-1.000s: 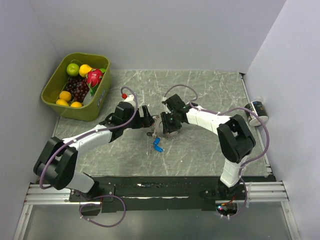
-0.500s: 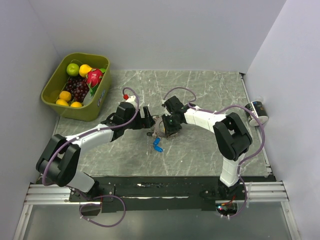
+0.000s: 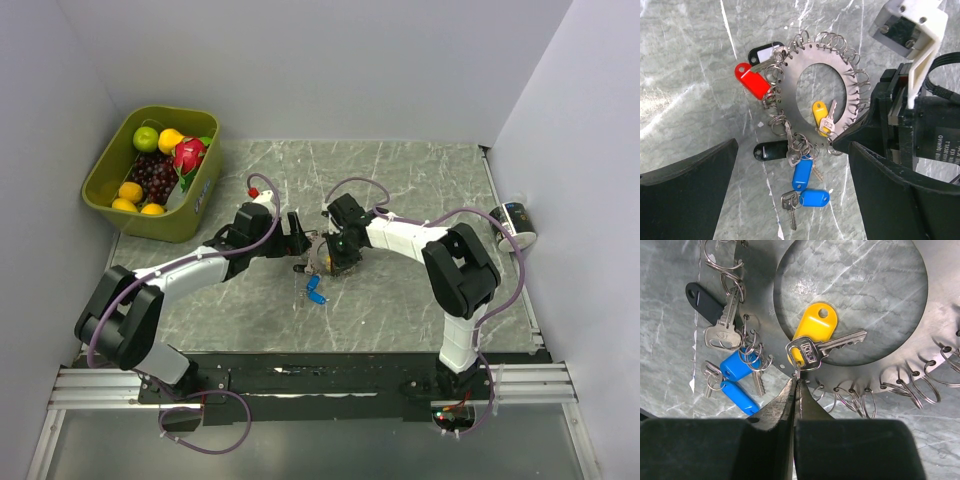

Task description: Put the keys on the keyring

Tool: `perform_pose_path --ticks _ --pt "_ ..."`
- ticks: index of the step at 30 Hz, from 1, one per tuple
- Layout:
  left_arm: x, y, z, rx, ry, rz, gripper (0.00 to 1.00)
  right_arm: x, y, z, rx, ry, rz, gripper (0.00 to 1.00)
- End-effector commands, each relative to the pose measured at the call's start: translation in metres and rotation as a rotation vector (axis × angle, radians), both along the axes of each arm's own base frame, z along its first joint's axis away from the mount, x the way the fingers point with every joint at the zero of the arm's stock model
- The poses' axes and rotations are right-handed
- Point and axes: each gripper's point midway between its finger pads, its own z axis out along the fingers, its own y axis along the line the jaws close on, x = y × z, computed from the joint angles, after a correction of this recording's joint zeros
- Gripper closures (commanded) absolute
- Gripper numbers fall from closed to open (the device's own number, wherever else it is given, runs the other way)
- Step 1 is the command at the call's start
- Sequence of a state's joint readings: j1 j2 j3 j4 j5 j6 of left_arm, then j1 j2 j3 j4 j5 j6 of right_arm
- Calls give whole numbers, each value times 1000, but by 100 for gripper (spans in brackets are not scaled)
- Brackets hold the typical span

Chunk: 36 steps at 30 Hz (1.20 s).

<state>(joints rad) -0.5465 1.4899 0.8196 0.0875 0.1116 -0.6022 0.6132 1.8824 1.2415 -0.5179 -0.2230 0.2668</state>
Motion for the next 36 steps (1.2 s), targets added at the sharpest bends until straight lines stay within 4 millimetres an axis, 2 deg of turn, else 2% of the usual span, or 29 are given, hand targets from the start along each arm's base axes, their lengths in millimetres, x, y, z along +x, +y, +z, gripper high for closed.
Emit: perform_pose_path --ticks 1,9,12,18,19,21,24,28,33,34,36 --pt "11 -8 24 -30 -68 -17 1 5 5 20 11 -46 26 100" --pt "13 -5 21 -5 -81 -16 1 -9 -7 19 -5 -33 8 100" --pt "13 -6 19 -11 -83 -22 1 -7 -7 24 4 -54 -4 100" --pt "12 -9 13 -14 -67 -34 1 7 -10 49 21 -153 -48 88" --pt "12 -10 11 -13 -62 -37 1 9 -10 57 30 -175 -53 78" --pt "12 -10 9 -6 -53 -40 1 13 -13 65 34 -198 -69 66" --pt "13 -10 10 -5 -61 -41 1 15 -20 68 43 -196 -90 57" --pt "12 -11 5 -1 -45 -45 1 18 -29 64 48 -180 -113 51" --pt "13 -15 -3 -1 -24 -59 2 21 -41 58 58 -168 -155 51" --pt "13 -14 -10 12 -1 -57 3 22 -43 57 58 -162 -162 51" --pt "16 -18 -8 7 0 -63 5 25 -47 57 65 -157 -183 52"
